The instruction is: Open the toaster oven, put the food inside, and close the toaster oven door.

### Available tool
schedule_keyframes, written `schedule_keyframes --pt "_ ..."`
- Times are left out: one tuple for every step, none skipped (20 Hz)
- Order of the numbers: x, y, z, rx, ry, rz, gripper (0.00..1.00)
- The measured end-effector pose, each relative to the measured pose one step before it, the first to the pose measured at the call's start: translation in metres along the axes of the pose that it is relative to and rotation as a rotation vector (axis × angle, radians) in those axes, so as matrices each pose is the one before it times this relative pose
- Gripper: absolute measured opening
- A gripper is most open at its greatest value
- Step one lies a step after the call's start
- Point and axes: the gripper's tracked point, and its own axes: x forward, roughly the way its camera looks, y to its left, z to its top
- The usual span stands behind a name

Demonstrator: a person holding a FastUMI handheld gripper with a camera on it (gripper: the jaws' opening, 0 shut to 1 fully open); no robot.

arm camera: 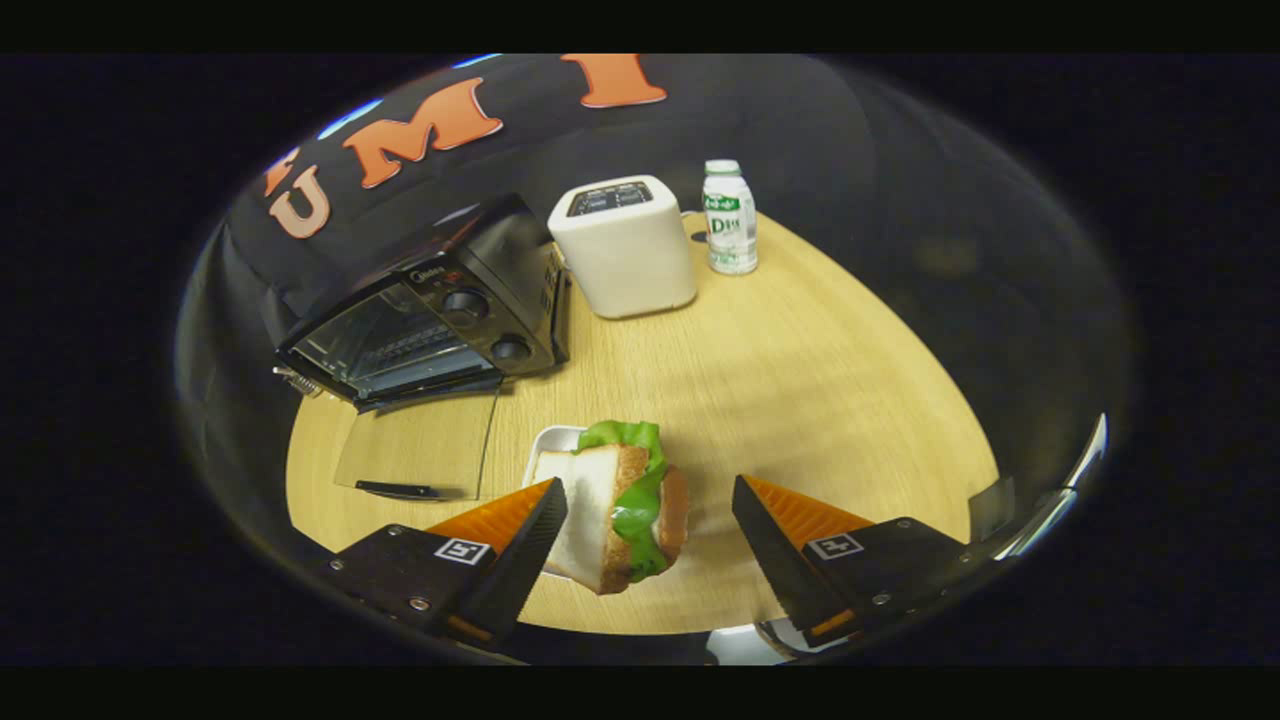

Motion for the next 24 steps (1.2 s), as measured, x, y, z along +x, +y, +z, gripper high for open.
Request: schedule_keyframes --pt "0.00528 0.00003 -0.00335 0.03483 0.01848 0.01963 0.99" --pt "0.00226 0.00249 -0.00183 0.04526 0.00916 0.02621 0.98" --pt "0.00206 0.00111 -0.00149 0.04434 0.01266 0.02015 0.97" --pt "0.00096 0.00011 -0.00197 0.03343 0.00852 0.02195 0.96" --pt "0.00270 0.00223 -0.00046 0.02473 0.00776 0.02091 0.89" --pt "0.00141 0.00434 -0.00142 0.01805 0.00598 0.02632 0.86" --pt "0.00155 0.00341 0.00009 0.01286 0.00130 0.01637 0.76" --pt "0.00123 0.00128 -0.00070 -0.00099 0.00429 0.00754 0.67" --pt "-0.00026 0.00150 0.00013 -0.00368 0.00108 0.00627 0.58" --pt "0.00094 0.00277 0.00006 -0.00244 -0.00142 0.00301 0.54" --pt "-0.00016 0.00304 0.00088 0.00020 0.00066 0.00555 0.46" --pt "-0.00056 0.00103 -0.00069 0.00715 0.00432 -0.00655 0.42" --pt "-0.00054 0.00258 0.00011 0.01318 0.00051 0.00100 0.40" --pt "-0.00025 0.00139 0.00149 0.00415 -0.00669 -0.00417 0.38" --pt "-0.00393 0.00053 0.00304 -0.00800 -0.01331 -0.00594 0.36" --pt "-0.00331 0.00142 0.00339 -0.01451 -0.01863 -0.00659 0.34" --pt "-0.00523 0.00268 0.00527 -0.01207 -0.01780 -0.00255 0.32" --pt "-0.00462 0.00440 0.00521 -0.00263 -0.01738 0.00078 0.30" --pt "-0.00473 0.00524 0.00564 0.00305 -0.01698 0.00638 0.30" --pt "-0.00579 0.00570 0.00699 0.00550 -0.01836 0.01048 0.30" --pt "-0.00449 0.00655 0.00560 0.00396 -0.01685 0.01049 0.30" --pt "-0.00375 0.00527 0.00547 0.00314 -0.01885 0.00831 0.30" --pt "-0.00230 0.00664 0.00437 0.00320 -0.01584 0.00771 0.30" --pt "-0.00184 0.00737 0.00304 0.00557 -0.00955 0.01219 0.30"
